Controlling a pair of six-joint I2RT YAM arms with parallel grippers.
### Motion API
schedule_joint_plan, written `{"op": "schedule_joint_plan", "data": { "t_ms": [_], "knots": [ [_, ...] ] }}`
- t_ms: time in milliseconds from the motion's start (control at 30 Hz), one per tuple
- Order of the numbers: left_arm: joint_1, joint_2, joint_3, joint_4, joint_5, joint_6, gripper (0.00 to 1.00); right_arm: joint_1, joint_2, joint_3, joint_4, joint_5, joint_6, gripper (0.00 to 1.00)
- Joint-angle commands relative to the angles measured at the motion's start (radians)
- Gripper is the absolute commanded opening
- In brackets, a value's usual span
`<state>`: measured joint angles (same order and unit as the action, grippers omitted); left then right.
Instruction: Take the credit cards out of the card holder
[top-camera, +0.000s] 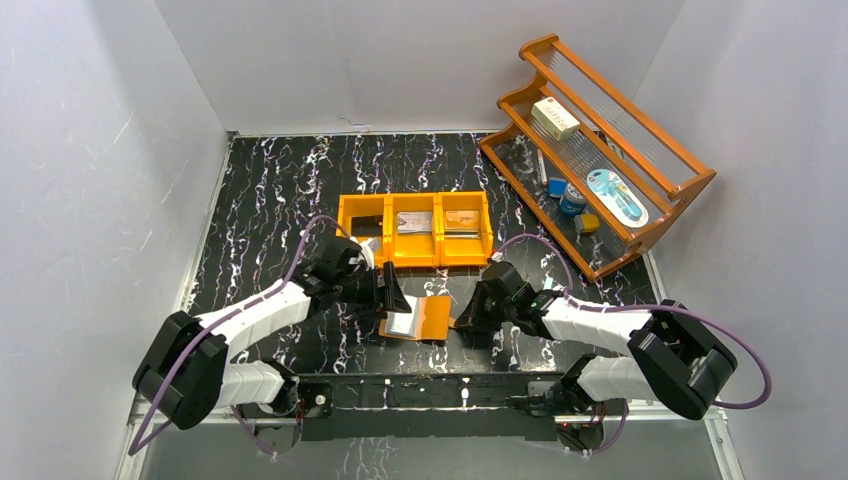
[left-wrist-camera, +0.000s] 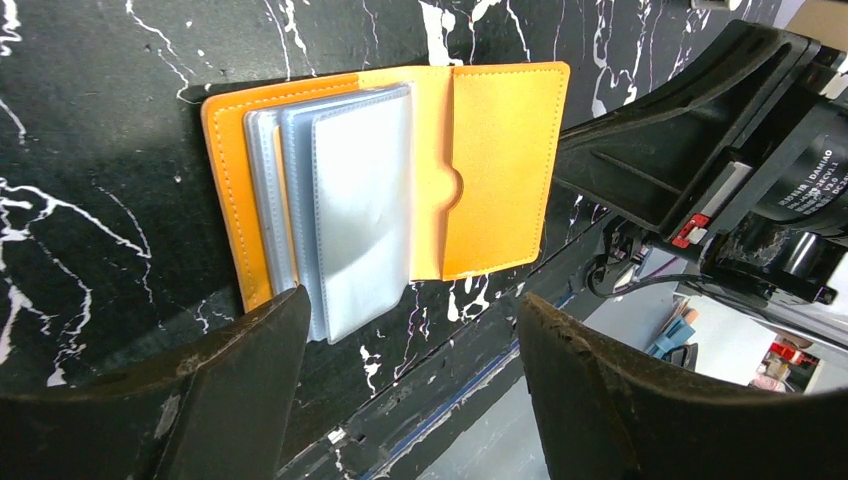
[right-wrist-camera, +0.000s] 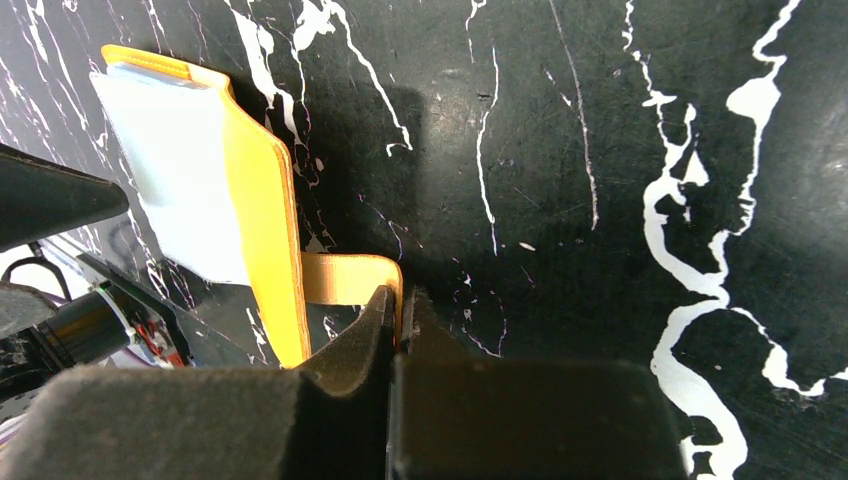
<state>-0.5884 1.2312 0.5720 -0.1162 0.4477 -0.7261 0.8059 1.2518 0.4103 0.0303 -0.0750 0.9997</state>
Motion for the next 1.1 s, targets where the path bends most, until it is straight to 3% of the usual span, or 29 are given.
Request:
{"op": "schedule_joint_plan", "data": {
  "t_ms": [0,433,1067],
  "knots": [
    [-0.025,0.025,0.044,0.029,-0.01,-0.015,0.73,-0.004,0.008,0.011,0.031,0.0,0.007,0.0],
    [-0.053,0.041,0.049,0.027,-0.038,-0.022,0.66,-0.003,0.018,0.008,0.038,-0.006,0.009,0.0],
    [-0.093,0.106,0.071,0.183,0.106,-0.068,0.65,-0.004,0.06,0.007,0.066,-0.035,0.021,0.0]
  ]
}}
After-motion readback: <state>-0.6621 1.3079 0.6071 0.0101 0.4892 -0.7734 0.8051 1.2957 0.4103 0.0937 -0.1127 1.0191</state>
